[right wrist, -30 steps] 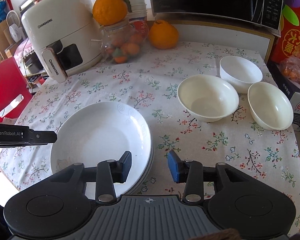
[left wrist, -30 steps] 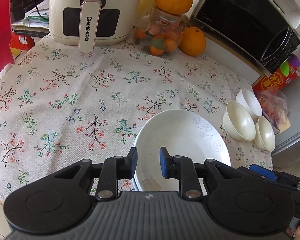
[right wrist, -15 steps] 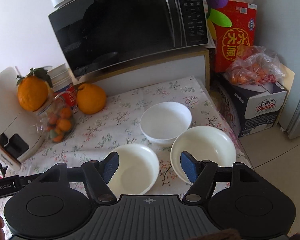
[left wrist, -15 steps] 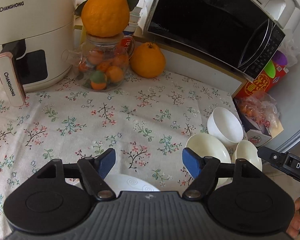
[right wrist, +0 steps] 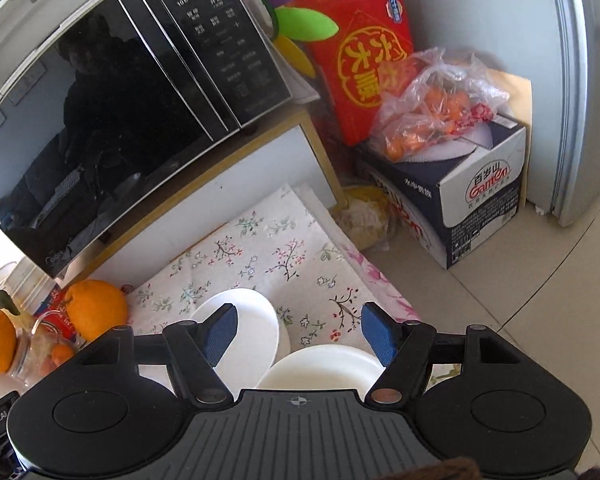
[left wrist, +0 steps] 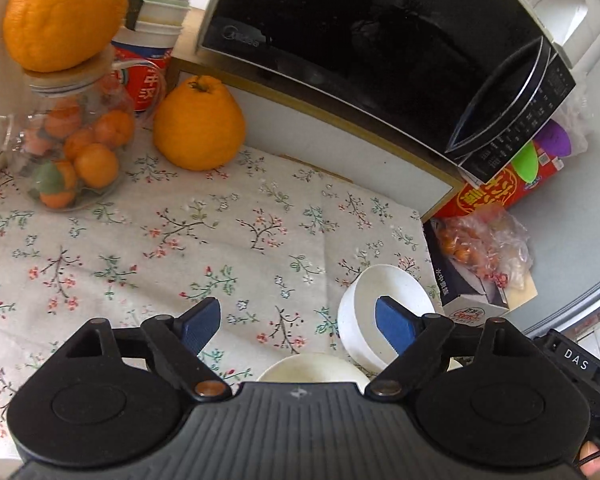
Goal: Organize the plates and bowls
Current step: 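Move both grippers to the second white plate by the microwave, then close the left gripper on the second white plate rim while the right gripper grips beside it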
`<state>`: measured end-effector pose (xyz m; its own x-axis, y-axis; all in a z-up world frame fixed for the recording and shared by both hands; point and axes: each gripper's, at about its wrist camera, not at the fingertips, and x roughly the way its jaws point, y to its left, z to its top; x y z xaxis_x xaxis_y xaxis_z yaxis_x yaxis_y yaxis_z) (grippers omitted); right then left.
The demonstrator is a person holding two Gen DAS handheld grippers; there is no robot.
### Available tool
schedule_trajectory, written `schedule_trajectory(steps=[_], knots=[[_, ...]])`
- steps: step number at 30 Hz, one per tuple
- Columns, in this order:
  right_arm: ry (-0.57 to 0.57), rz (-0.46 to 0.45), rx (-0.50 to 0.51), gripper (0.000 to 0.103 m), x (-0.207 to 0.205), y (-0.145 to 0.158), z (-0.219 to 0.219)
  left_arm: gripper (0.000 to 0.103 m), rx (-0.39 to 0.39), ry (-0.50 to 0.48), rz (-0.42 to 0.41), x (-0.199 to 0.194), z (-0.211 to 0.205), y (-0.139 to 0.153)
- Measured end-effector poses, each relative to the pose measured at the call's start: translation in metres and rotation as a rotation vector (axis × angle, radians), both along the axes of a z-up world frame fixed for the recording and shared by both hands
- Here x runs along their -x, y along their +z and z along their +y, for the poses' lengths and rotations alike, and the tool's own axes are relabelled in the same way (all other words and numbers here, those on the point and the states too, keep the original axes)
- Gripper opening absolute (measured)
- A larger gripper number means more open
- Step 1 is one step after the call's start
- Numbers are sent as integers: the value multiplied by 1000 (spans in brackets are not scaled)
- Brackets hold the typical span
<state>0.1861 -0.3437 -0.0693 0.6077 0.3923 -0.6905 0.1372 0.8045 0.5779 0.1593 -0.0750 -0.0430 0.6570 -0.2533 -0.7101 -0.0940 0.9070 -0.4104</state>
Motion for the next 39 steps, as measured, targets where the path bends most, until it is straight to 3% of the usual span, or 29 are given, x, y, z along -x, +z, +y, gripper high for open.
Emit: schedule_trajectory(steps=[6,18,24,29,32,34,39], knots=[[47,-22,92,69,-11,3,26,82,-9,-42,30,-24,-26,-14],[76,25,130,67,-28,-18,44,64,-1,-71,60,-44,-40,-36],[92,59,135,55,-35,-30,50,52,7,-83,70,-51,-48,-44],[112,68,127,33,-38,-34,56,41,11,-90,84,-54,-55,-50],[132,62,140,28,-39,-33,63,29,0,-105,85,-55,-56,-51],[146,55,144,25,-38,-31,68,13,-5,-108,77,-55,-55,-50],[148,44,168,20,-38,-29,69,13,4,-90,78,-55,-48,-50]])
